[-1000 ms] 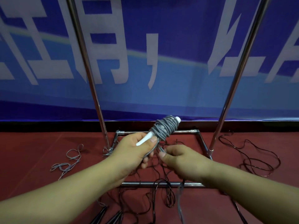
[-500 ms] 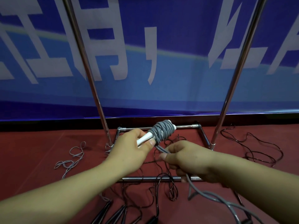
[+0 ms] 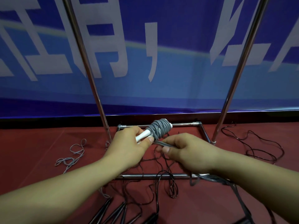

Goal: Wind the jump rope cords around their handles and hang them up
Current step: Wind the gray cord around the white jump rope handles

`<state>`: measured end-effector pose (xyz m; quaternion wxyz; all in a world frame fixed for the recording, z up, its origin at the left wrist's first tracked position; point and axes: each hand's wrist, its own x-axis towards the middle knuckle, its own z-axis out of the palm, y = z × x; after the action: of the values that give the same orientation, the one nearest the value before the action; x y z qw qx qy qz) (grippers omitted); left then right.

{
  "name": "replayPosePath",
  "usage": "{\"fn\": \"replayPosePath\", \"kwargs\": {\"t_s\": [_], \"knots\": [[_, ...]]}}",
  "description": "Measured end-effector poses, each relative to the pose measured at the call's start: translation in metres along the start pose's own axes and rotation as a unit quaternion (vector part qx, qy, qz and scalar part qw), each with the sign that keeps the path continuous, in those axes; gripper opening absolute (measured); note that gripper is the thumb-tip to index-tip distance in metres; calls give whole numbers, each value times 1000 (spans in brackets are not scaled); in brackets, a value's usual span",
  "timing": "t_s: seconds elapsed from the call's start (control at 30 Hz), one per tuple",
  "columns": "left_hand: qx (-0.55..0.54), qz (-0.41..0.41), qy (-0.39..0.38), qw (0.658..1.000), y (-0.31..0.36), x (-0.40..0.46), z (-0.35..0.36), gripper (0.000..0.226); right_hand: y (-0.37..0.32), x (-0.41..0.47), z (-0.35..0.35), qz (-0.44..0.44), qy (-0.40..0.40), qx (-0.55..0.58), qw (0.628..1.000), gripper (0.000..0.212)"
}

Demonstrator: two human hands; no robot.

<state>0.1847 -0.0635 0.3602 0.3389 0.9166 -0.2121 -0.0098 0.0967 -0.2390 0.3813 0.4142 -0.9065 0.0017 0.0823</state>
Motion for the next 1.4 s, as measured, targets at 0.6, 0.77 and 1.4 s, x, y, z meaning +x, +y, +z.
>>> {"fn": "replayPosePath", "kwargs": {"t_s": [0.6, 0.77, 1.4], "knots": [[138, 193, -296, 925, 4, -10, -3, 18, 4, -6, -29, 26, 12, -59, 998, 34], [123, 201, -340, 910, 6, -15, -7, 12, 5, -12, -28, 41, -34, -31, 998, 31], [-405, 32, -351, 844, 24, -22, -23, 23, 35, 5, -25, 20, 52, 220, 974, 7]]}}
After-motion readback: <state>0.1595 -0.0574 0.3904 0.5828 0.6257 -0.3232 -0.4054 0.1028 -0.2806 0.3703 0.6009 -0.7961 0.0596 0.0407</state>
